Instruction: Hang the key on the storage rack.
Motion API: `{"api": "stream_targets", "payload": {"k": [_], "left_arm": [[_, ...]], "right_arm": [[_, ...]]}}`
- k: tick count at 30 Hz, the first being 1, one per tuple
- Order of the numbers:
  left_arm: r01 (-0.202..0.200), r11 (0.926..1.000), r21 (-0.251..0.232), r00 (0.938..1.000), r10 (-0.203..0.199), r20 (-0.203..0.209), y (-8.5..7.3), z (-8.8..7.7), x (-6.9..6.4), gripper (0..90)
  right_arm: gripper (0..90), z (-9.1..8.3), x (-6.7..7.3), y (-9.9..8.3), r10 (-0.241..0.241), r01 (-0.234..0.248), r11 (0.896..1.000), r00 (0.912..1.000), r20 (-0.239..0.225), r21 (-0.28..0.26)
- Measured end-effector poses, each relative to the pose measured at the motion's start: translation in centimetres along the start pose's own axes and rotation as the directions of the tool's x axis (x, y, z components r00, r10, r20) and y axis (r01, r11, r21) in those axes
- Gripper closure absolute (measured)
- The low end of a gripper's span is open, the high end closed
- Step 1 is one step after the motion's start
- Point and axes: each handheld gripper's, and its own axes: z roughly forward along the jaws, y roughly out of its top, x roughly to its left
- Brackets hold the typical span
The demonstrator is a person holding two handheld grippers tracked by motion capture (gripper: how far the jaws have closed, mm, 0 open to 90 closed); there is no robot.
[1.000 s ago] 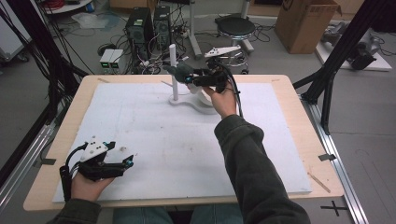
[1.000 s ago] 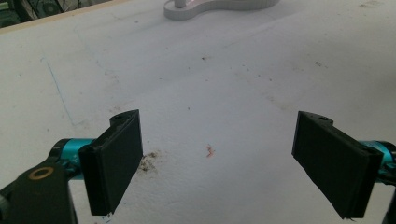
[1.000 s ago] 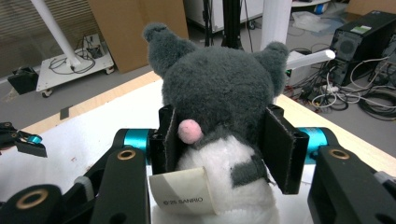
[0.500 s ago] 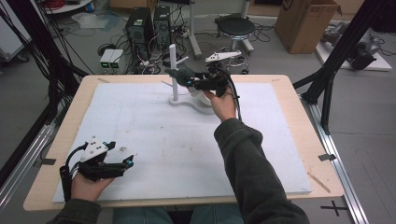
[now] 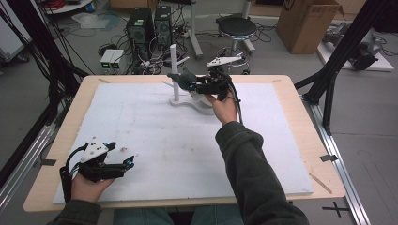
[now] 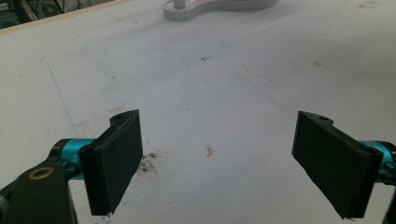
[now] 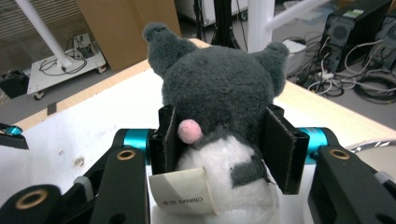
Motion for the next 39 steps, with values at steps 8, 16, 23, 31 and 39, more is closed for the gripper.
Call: {"api": "stream_targets", "payload": {"k": [8, 16, 23, 31, 39], "left_arm": [[-0.002, 1.0000, 0.002, 1.0000, 0.002, 0.000, 0.0, 0.0, 0.0, 16.6], [-0.002, 1.0000, 0.000, 1.0000, 0.002, -0.002, 0.0, 0.0, 0.0, 16.6], [-0.003, 1.0000, 0.000, 1.0000, 0.003, -0.005, 0.1, 0.0, 0.0, 16.6], [-0.002, 1.0000, 0.000, 1.0000, 0.002, -0.003, 0.0, 0.0, 0.0, 16.6], [0.003, 1.0000, -0.003, 1.0000, -0.003, -0.003, 0.0, -0.1, 0.0, 16.6]], "right_arm": [[51.3, 0.1, -0.3, -0.5, 0.019, -0.019, 1.000, 0.9998, 0.010, 0.010], [50.5, 0.3, -0.4, -0.8, 0.017, -0.017, 1.000, 0.9998, 0.014, 0.023], [49.8, 0.6, -0.8, -1.6, 0.034, -0.034, 0.998, 0.9993, 0.017, 0.054], [48.6, 1.1, -0.7, -1.8, 0.025, -0.027, 0.996, 0.9993, 0.028, 0.083], [47.7, 1.7, -0.7, -2.2, 0.018, -0.023, 0.994, 0.9988, 0.045, 0.107]]}}
